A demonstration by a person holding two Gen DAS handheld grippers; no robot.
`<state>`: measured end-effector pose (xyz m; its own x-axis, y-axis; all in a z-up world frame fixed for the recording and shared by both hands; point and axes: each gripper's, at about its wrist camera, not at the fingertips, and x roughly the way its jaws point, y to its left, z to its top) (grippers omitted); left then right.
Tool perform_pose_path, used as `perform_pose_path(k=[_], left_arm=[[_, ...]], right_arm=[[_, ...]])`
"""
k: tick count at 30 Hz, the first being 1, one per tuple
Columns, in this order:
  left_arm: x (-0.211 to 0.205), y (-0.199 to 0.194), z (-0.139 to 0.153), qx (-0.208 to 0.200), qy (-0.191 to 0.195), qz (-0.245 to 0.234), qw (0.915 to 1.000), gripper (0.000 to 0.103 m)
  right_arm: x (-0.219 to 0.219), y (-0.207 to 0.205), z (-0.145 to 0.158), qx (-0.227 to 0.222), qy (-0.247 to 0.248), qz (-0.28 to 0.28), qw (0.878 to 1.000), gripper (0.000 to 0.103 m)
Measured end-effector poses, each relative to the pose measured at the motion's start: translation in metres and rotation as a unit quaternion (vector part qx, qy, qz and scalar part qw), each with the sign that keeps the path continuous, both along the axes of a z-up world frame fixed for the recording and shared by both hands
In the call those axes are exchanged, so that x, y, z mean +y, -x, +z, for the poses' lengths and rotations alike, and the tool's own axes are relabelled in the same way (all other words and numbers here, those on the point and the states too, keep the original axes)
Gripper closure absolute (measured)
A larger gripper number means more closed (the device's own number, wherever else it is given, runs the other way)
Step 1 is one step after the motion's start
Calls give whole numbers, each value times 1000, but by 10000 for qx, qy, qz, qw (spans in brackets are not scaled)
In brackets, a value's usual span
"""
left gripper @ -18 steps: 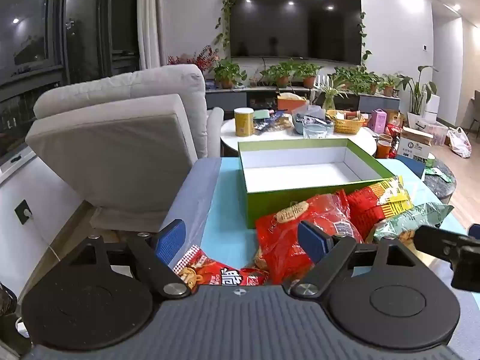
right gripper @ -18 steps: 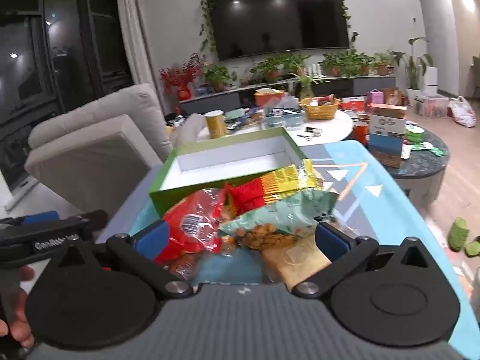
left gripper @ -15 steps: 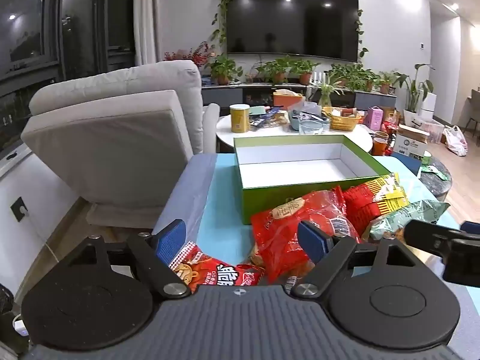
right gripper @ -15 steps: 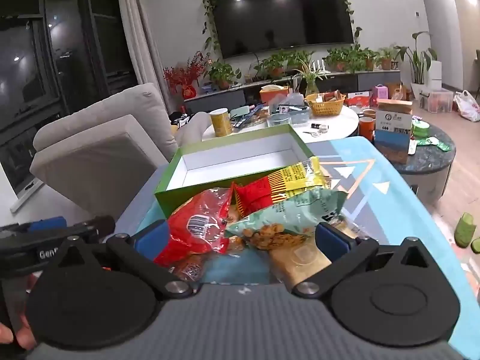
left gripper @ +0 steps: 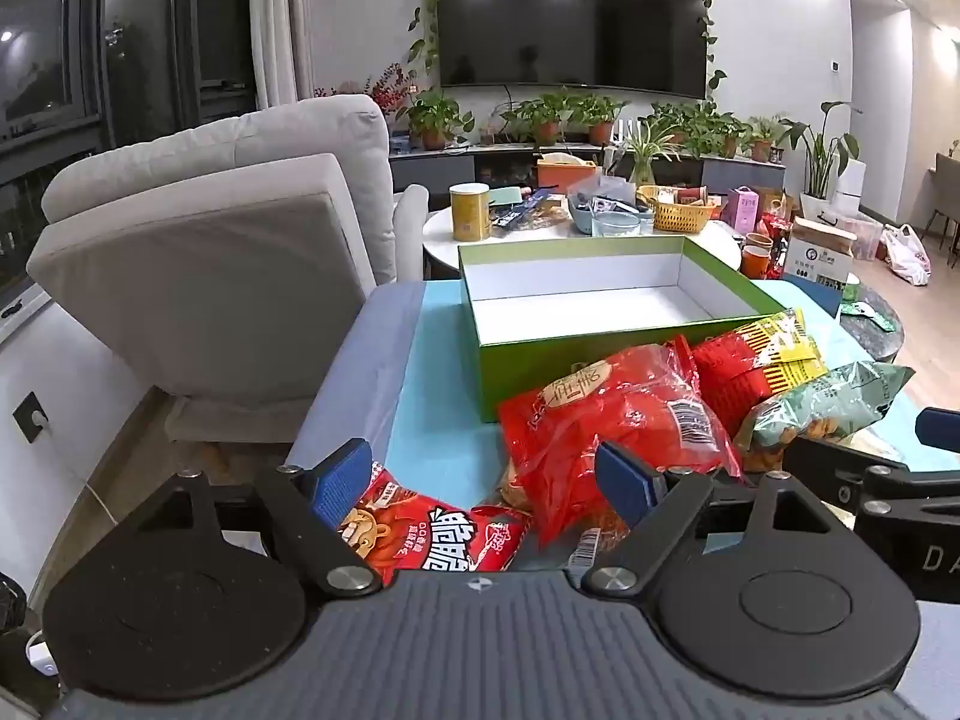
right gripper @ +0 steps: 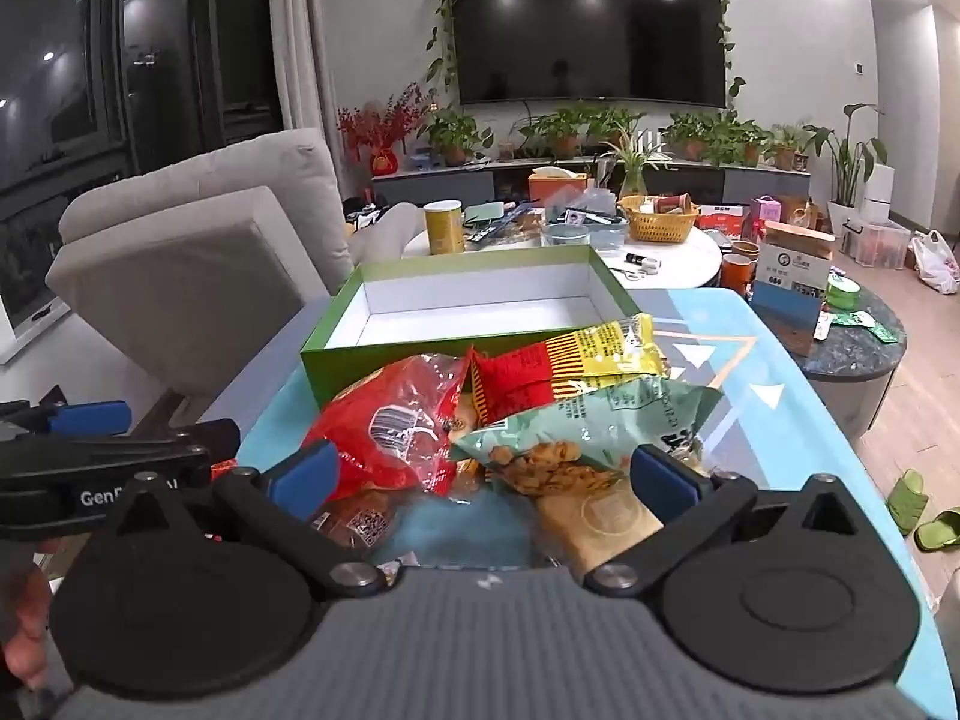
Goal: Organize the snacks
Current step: 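Move the left tool toward the large red snack bag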
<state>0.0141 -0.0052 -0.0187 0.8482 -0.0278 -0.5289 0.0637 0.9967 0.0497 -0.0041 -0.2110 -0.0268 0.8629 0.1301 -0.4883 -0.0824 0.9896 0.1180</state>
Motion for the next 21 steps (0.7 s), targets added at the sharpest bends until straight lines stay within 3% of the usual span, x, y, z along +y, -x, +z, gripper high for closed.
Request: perform_pose_path(k=[21], left_arm=[[12,-2,-11,173,74,79,9998,23]], right_arm=[[13,-7,-10,253,-65,151,9995,37]])
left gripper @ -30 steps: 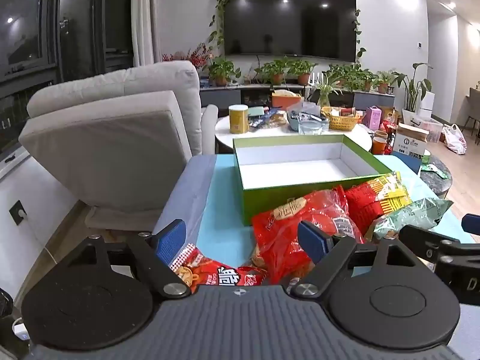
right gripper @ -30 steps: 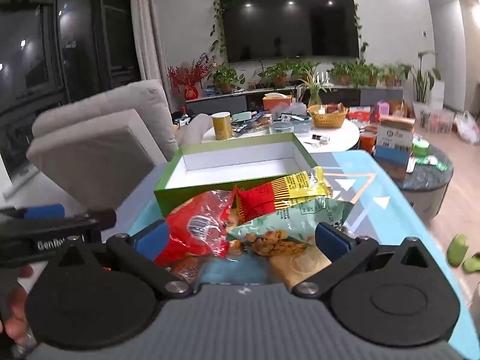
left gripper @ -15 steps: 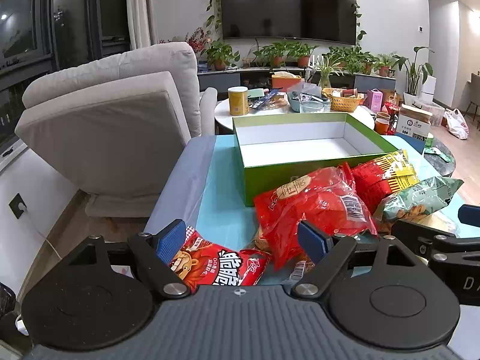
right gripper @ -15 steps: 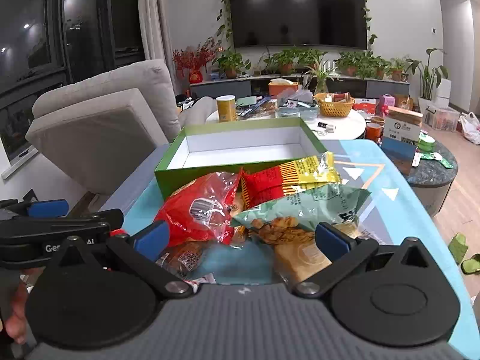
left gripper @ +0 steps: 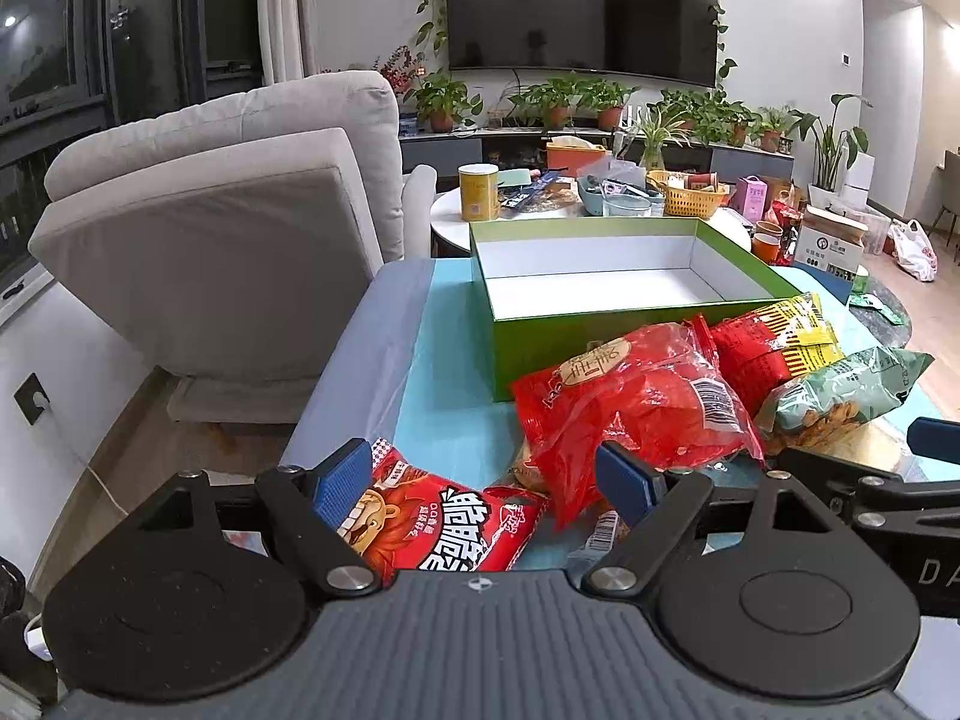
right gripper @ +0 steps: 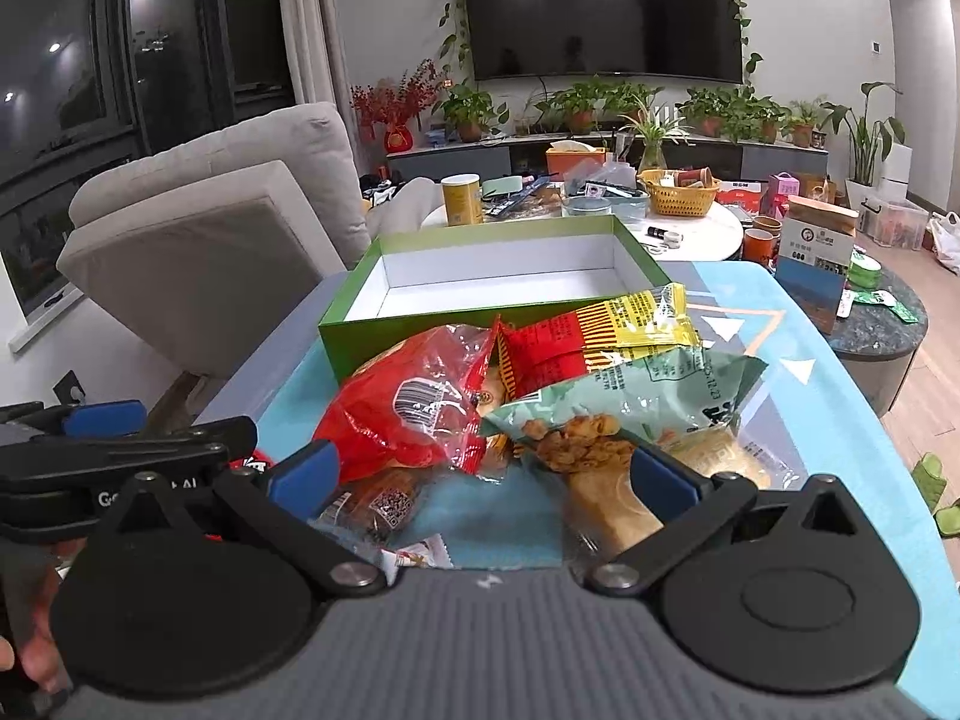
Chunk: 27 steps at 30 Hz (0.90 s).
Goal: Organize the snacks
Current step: 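Move the left tool toward the large red snack bag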
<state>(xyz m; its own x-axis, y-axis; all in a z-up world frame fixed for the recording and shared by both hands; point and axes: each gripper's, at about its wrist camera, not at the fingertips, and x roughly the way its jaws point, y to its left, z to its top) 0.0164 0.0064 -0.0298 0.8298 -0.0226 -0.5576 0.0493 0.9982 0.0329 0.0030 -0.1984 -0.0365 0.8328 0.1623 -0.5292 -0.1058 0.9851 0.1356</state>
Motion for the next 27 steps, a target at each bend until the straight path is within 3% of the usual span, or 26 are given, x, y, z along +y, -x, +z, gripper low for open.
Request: perform_pose_path(k=[27], left_arm=[[3,-3,-3,126,-29,57,9999,23]], right_arm=[[-1,-5,-5,192,-47,-64,9998,37]])
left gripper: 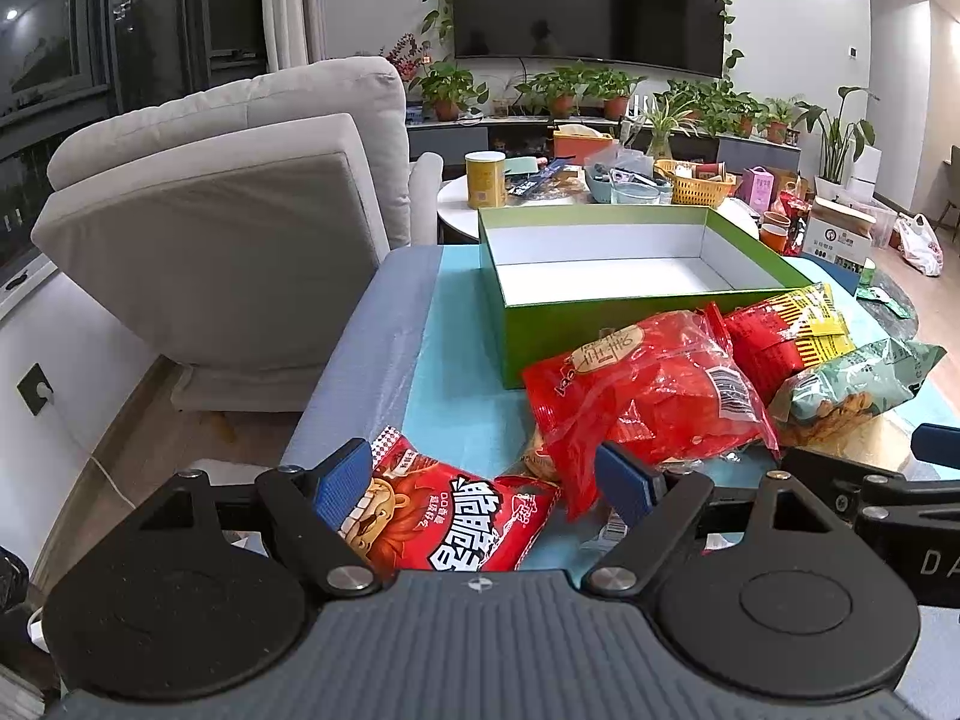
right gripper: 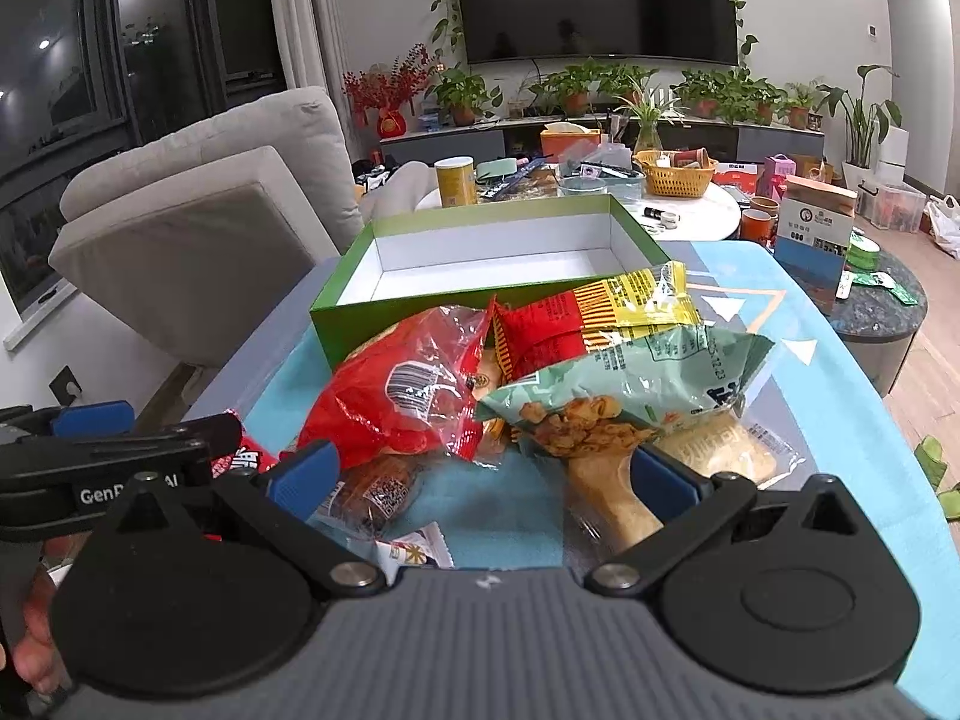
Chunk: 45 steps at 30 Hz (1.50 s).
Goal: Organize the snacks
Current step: 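Move the left tool toward the large red snack bag, then grasp the large red snack bag with the left tool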
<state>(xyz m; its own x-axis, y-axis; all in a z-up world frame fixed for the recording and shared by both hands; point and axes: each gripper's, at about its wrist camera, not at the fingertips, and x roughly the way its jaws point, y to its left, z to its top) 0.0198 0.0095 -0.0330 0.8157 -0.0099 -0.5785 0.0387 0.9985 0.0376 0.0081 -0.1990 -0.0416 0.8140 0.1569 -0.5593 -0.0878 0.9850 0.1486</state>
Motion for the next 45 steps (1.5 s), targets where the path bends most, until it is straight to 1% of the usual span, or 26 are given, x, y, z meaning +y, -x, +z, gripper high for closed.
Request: perform_pose_path(k=[11,21,27,31,38,45], left_arm=[[0,-1,-1,25,-10,19,10000,23],[6,-3,3,2,73,50,10000,23],[6,-7,3,80,75,43,9999,23],[6,-9,3,97,80,7,9999,23],[9,-13,0,179,139,11,9997,23],[7,-18,3,221,208,-161,9994,23]], right_arm=[[-1,-1,1,48,-25,-55,10000,37],[-1,-6,10,-104,-188,59,9998,37],[-3,-11,15,-145,-313,137,9993,37],[-1,-13,18,-194,-261,214,9992,37],[1,-18,16,-71,-259,399,9988,37],[-2,-25,17,-12,-428,426,9982,37]])
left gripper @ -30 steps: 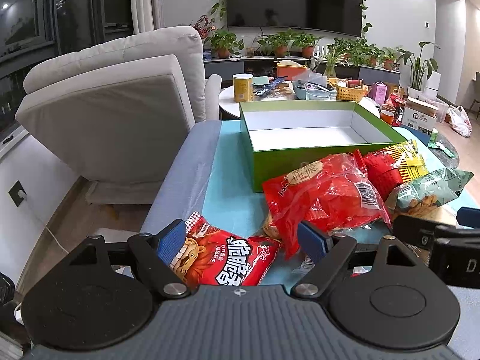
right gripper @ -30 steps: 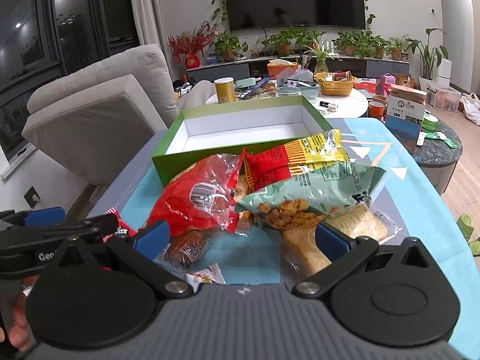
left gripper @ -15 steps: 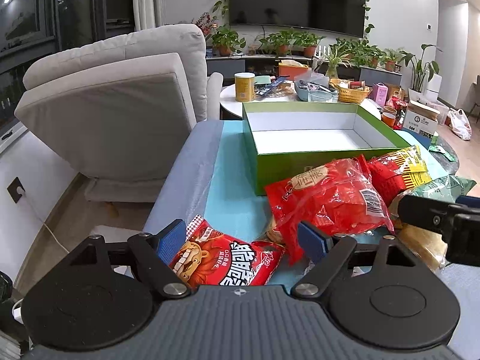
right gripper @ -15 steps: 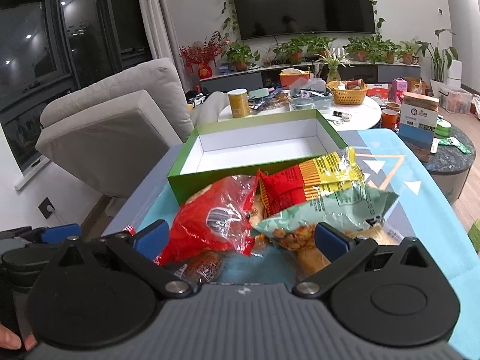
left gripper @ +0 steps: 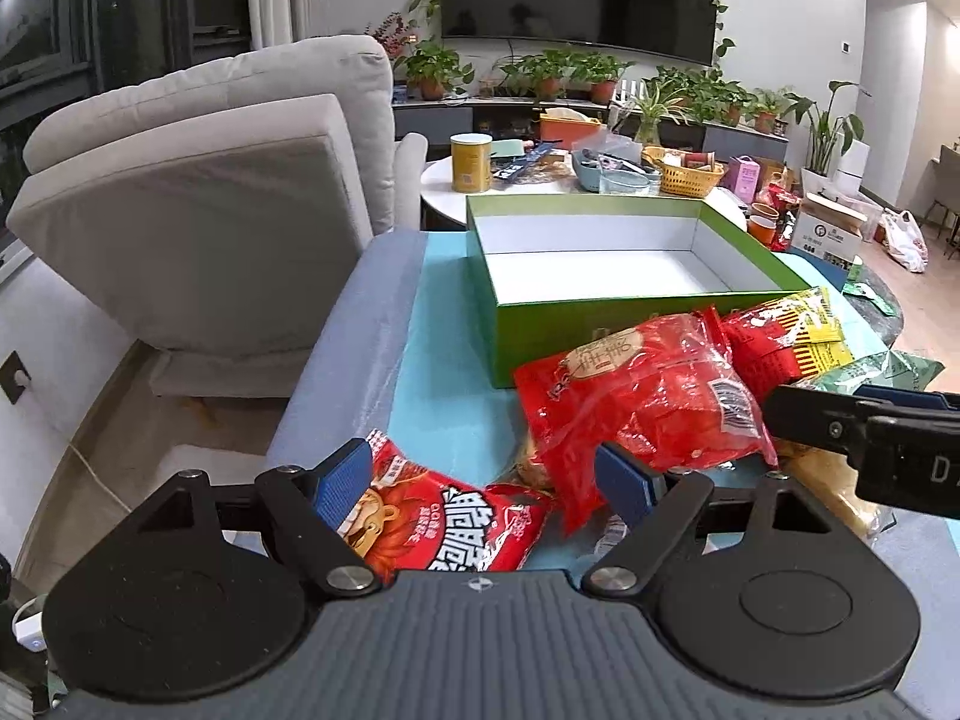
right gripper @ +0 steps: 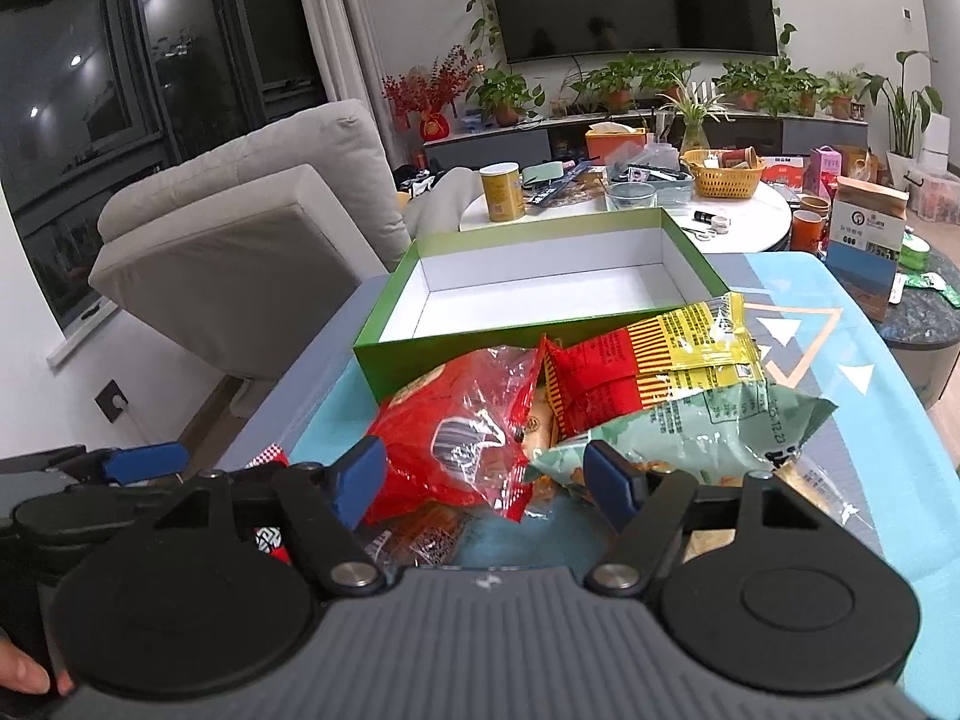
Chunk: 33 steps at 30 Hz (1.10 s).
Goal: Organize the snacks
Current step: 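Grasp the large red snack bag with the left tool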
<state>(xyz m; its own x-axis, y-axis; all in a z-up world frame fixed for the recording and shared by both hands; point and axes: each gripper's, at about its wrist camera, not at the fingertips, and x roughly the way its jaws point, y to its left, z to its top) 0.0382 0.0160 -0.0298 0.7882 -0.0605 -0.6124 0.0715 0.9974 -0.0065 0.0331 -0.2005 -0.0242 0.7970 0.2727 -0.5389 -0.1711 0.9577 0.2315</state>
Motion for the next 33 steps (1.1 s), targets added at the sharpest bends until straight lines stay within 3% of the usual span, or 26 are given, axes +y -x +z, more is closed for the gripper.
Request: perform_pose_path(k=[9,17,21,33], left_arm=[[-6,-7,-10,156,257,-357,9989,29],[-30,-19,-24,337,93,-850,9958,29],[-36,-35,-33,512,49,-836,9952,29],[-23,-68,-52,833,468,-1001,9904,27]], right_arm=[[0,-19,-1,236,-188,34,9995,37],[9,-42,-6,317,-96,44,9994,37],[15,-55,-10,428,-56,125,9990,37],[19,-94,-28,705,-79,474,9964,37]])
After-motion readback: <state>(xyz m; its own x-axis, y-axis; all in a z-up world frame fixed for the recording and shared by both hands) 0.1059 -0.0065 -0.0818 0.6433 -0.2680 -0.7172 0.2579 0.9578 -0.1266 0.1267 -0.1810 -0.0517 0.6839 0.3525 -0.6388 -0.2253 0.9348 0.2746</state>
